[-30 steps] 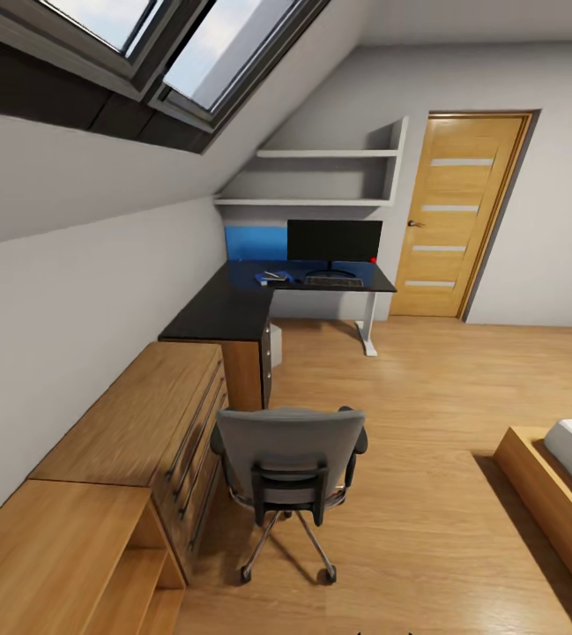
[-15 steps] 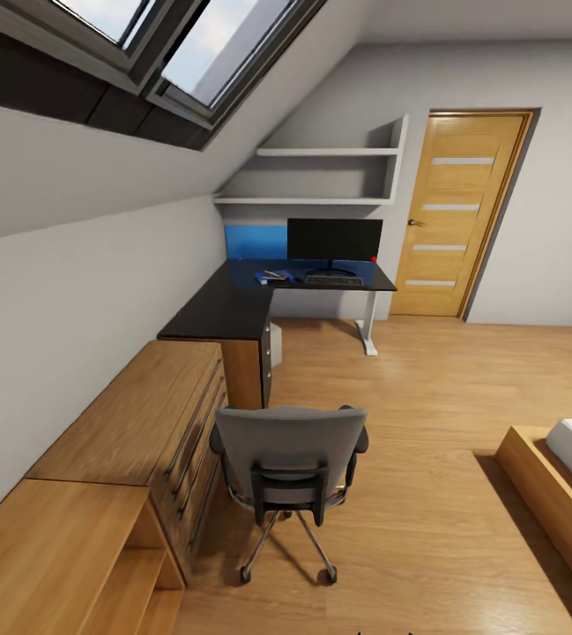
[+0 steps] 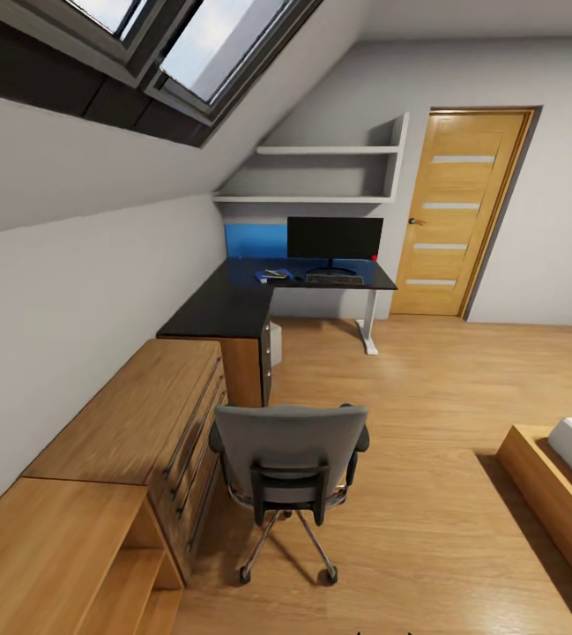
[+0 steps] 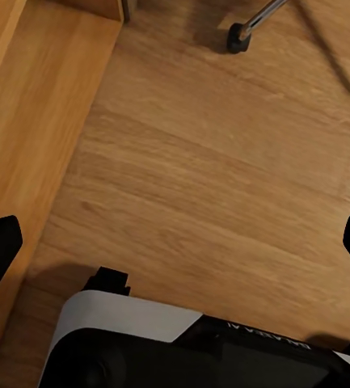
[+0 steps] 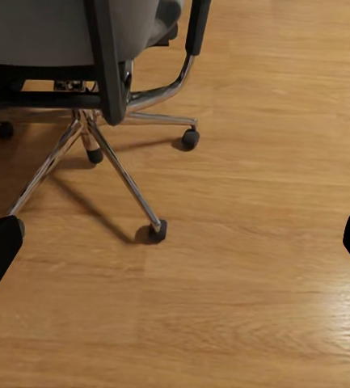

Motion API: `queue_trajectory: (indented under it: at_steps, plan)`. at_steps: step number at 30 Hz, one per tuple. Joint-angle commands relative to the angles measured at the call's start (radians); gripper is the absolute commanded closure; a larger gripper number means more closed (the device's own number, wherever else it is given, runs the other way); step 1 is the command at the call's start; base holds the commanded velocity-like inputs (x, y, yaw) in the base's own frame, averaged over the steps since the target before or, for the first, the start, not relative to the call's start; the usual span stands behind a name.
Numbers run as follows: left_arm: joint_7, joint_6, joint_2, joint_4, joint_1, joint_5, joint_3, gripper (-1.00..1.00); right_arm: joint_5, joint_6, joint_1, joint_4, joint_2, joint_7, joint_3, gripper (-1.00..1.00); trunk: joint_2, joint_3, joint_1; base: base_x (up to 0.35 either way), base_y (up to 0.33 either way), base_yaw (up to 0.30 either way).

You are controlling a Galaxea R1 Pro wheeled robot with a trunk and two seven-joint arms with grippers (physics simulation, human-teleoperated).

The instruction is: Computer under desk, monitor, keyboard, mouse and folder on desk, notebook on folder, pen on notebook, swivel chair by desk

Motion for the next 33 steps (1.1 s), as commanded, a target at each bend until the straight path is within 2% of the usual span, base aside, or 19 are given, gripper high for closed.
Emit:
queue_trajectory:
  at_steps: [1, 13, 33]
  plan:
    - [0.007, -0.003, 0.000, 0.000, -0.001, 0.004, -0.009, -1.00, -0.002, -0.001, -0.001, 0.000, 0.000, -0.009, 0.009, -1.00, -0.008, -0.005, 0.004, 0.000, 0.000, 0.000]
    - [0.007, -0.003, 0.001, 0.000, -0.001, 0.005, -0.007, -1.00, -0.002, -0.001, -0.001, 0.000, 0.000, -0.009, 0.009, -1.00, -0.092, -0.042, 0.050, 0.000, 0.000, 0.000]
    - [0.007, -0.004, 0.002, 0.000, -0.001, 0.030, -0.006, -1.00, -0.002, -0.001, -0.001, 0.000, 0.001, -0.009, 0.009, -1.00, -0.232, -0.105, 0.127, 0.000, 0.000, 0.000]
